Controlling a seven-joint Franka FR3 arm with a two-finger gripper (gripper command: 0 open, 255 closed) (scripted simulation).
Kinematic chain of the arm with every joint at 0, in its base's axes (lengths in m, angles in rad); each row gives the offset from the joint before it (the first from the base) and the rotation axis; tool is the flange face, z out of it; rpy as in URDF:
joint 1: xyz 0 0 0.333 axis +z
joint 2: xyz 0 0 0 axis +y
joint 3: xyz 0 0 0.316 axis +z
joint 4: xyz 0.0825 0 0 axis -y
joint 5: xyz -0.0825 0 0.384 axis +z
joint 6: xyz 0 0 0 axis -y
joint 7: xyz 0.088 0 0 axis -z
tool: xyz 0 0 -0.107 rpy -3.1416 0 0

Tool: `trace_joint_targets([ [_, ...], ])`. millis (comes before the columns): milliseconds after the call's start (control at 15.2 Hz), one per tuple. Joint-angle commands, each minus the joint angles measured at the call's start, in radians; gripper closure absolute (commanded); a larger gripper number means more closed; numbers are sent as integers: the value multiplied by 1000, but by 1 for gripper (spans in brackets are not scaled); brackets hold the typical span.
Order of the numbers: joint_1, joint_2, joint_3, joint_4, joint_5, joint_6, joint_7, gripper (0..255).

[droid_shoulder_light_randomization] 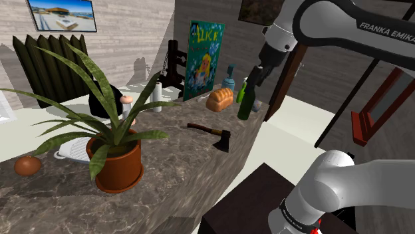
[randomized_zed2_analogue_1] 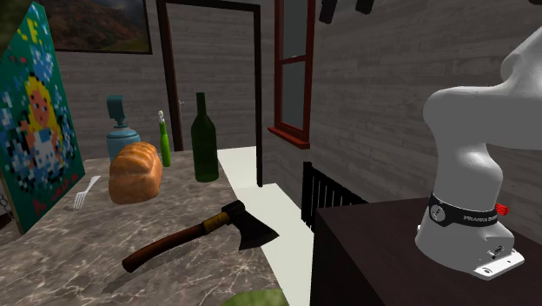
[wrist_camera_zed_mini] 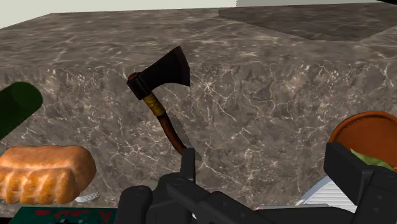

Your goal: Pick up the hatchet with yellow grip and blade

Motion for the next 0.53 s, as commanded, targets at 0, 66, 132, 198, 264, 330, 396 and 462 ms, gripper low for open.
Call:
trace_joint_targets([
  [0, 0, 0, 0, 0, 0, 0, 0, 0],
  [66, 0, 19, -6, -15, -6, 28, -13, 0],
  [132, -1, 39, -12, -28, -12, 55, -26, 0],
  [198, -2, 61, -18, -40, -18, 83, -39, 0],
  [264, -2, 83, -23, -51, -24, 111, -51, 0],
  [330, -3, 107, -29, -61, -29, 138, -64, 0],
  [396, -4, 132, -35, -69, -35, 166, -76, 0],
  [462, -5, 158, -40, -76, -41, 194, -88, 0],
])
